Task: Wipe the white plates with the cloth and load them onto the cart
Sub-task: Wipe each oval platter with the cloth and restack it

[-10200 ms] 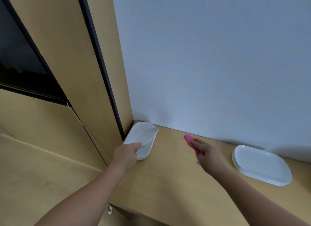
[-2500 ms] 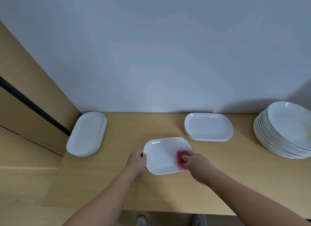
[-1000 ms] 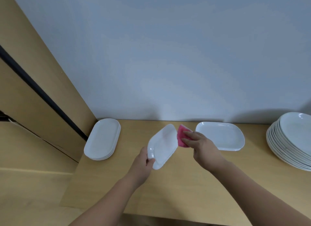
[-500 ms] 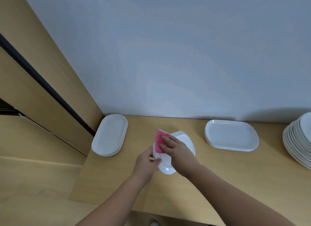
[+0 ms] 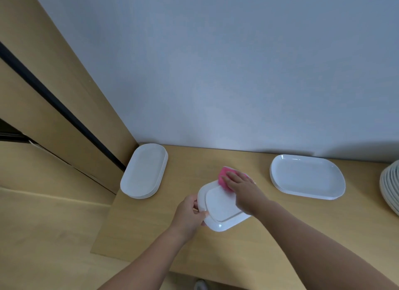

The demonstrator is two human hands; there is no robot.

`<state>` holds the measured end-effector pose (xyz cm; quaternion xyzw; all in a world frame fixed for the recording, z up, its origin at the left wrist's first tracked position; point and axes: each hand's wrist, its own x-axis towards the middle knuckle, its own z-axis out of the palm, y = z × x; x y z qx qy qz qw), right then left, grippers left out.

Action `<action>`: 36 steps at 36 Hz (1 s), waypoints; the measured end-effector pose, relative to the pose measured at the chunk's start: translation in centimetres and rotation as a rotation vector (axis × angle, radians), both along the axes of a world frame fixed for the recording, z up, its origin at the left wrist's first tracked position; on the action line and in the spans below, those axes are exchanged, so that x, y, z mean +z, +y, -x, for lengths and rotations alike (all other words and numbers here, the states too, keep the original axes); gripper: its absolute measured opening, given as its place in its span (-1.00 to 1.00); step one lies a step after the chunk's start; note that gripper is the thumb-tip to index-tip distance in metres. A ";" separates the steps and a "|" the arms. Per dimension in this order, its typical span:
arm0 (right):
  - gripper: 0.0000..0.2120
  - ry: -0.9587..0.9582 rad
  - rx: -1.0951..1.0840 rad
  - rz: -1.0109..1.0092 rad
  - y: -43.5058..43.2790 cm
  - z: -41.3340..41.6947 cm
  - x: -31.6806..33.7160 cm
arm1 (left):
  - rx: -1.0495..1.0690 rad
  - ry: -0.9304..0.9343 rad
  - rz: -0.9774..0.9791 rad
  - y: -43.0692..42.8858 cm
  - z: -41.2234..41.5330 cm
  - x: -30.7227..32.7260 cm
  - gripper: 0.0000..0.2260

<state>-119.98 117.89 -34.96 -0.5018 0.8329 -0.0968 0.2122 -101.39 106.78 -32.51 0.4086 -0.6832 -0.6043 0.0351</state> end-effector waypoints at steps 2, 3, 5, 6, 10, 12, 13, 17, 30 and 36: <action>-0.25 -0.006 -0.021 0.000 0.1 0.6 -0.4 | 0.002 -0.009 -0.004 -0.2 0.2 0.0 -0.69; -0.26 -0.015 -0.043 0.001 0.2 0.9 -0.6 | 0.004 -0.012 -0.007 -0.3 0.3 0.0 -0.70; -0.30 -0.069 -0.113 0.017 0.5 1.6 -0.8 | 0.005 -0.016 -0.013 -0.4 0.4 0.0 -0.69; -0.31 -0.100 -0.144 0.027 0.8 1.9 -0.9 | 0.004 -0.018 -0.013 -0.5 0.4 0.0 -0.69; -0.36 -0.141 -0.177 0.080 1.9 1.7 -1.3 | 0.006 -0.024 -0.024 -0.4 0.1 -0.4 -0.69; -0.39 -0.156 -0.180 0.105 2.5 1.3 -1.6 | 0.020 -0.020 -0.041 -0.4 0.0 -0.5 -0.68; -0.39 -0.167 -0.184 0.107 2.9 1.0 -1.8 | 0.027 -0.020 -0.052 -0.4 -0.1 -0.5 -0.69; -0.33 -0.209 -0.236 0.072 4.8 -0.3 -2.2 | 0.050 -0.019 -0.079 -0.4 -0.2 -0.5 -0.72; -0.34 -0.191 -0.168 0.135 4.9 -6.7 -1.8 | 0.126 0.050 -0.171 0.2 0.4 -0.1 -0.73; -0.28 -0.094 -0.004 0.149 3.5 -8.4 -1.3 | 0.139 0.058 -0.231 0.4 0.6 0.1 -0.72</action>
